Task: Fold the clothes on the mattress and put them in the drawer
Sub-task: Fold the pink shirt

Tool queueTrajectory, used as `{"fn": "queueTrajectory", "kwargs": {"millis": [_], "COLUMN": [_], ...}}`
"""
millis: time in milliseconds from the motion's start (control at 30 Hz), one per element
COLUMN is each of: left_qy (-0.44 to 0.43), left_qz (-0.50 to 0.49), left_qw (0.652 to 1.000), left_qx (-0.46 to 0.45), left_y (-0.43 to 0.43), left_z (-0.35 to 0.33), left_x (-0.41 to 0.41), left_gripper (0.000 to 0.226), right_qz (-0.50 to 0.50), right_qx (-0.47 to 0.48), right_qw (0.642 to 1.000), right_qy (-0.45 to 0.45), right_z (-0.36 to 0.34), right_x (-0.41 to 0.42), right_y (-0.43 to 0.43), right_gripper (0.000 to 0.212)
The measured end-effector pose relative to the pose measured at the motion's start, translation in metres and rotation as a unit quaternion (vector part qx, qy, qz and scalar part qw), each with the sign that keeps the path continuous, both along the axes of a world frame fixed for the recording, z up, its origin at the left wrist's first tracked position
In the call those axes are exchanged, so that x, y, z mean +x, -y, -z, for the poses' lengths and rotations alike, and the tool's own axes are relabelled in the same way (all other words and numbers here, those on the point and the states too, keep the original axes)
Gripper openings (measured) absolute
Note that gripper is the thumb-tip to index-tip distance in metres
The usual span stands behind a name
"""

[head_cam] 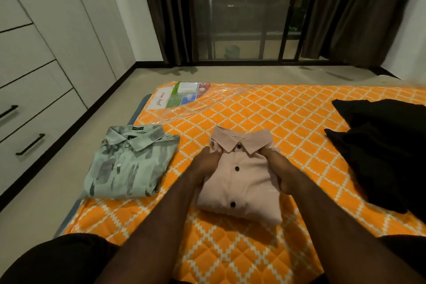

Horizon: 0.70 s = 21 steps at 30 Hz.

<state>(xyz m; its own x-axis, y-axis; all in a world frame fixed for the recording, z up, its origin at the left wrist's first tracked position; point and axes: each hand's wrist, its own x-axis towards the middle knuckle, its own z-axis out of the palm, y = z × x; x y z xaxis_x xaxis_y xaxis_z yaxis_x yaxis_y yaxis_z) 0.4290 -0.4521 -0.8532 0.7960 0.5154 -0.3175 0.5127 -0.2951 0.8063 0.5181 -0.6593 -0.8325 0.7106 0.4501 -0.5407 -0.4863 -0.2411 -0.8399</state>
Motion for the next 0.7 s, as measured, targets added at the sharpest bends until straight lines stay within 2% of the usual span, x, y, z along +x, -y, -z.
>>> {"fn": "queueTrajectory", "kwargs": {"millis": [67,167,233,300,400,500,567,667,700], "left_qy": [0.014,0.075,0.121,0.156,0.148,0.117,0.107,0.104,0.083], "left_qz": [0.022,0.003,-0.033,-0.068,-0.091,-0.141,-0.181,-0.226,-0.230], "left_qw": [1.000,0.997,0.990,0.981,0.966,0.948,0.939,0.925,0.928], "left_qx": [0.006,0.028,0.060,0.097,0.192,0.261,0.274,0.287,0.282], "left_y": [0.000,-0.005,-0.017,-0.034,-0.077,-0.127,-0.157,-0.197,-0.206], "left_z": [-0.003,-0.019,-0.032,-0.051,-0.082,-0.111,-0.124,-0.123,-0.116], "left_x": [-0.004,-0.017,-0.029,-0.039,-0.066,-0.100,-0.125,-0.161,-0.167], "left_gripper": [0.062,0.042,0.036,0.033,0.026,0.025,0.021,0.022,0.023], "right_qz": [-0.037,0.004,0.018,0.044,0.066,0.025,0.013,-0.053,-0.087], "right_qx": [0.036,0.083,0.102,0.125,0.134,0.140,0.150,0.148,0.120], "right_qw": [0.999,0.993,0.981,0.971,0.963,0.954,0.953,0.969,0.978], "right_qy": [0.006,0.088,0.162,0.198,0.226,0.265,0.262,0.188,0.146], "right_z": [-0.009,-0.026,-0.036,-0.045,-0.050,-0.056,-0.061,-0.057,-0.051], "right_x": [-0.007,-0.022,-0.032,-0.040,-0.057,-0.076,-0.087,-0.101,-0.102], "right_y": [-0.002,-0.017,-0.034,-0.053,-0.101,-0.157,-0.192,-0.249,-0.263], "right_gripper": [0.044,0.028,0.026,0.028,0.026,0.027,0.025,0.033,0.038]}}
